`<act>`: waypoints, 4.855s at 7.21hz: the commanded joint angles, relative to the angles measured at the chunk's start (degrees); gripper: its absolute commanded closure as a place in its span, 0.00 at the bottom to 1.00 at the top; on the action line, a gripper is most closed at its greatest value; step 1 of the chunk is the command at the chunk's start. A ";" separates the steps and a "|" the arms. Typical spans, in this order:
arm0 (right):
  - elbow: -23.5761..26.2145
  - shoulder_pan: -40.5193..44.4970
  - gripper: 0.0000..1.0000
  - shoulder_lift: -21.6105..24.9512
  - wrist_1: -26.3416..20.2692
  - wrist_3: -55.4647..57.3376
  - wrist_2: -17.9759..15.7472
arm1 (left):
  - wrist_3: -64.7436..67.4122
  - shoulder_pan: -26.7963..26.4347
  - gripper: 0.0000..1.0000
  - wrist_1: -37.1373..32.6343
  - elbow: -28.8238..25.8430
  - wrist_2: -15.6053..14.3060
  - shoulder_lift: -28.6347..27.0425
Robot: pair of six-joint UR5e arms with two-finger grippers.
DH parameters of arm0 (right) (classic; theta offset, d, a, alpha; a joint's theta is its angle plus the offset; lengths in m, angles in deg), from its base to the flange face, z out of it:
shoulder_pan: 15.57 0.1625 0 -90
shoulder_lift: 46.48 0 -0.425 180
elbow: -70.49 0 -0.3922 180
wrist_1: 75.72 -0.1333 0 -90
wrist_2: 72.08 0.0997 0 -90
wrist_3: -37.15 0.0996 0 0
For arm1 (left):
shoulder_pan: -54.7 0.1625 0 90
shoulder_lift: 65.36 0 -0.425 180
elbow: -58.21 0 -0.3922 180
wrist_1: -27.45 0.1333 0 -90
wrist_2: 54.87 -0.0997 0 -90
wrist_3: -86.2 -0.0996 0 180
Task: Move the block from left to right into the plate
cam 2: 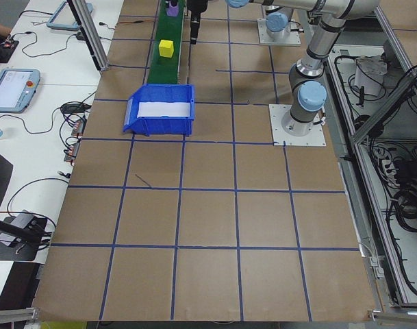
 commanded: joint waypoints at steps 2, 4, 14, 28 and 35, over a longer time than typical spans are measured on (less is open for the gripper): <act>1.13 0.00 0.62 0.53 -1.13 -1.24 -7.92 | 0.05 0.05 0.00 0.07 0.28 0.34 0.29; 1.22 0.00 0.84 6.04 -7.90 -4.49 -17.24 | -0.04 0.23 0.00 0.07 0.28 0.34 0.29; 7.03 -31.81 0.77 2.39 3.25 -43.35 -19.75 | -0.13 0.14 0.00 0.07 0.28 0.52 0.29; -2.47 -1.60 0.00 5.01 -5.89 5.39 -3.61 | -0.04 0.14 0.00 0.07 0.28 0.70 0.29; -0.45 -0.27 0.00 1.85 -1.58 9.74 4.59 | -0.04 0.40 0.00 1.03 0.45 0.61 -0.15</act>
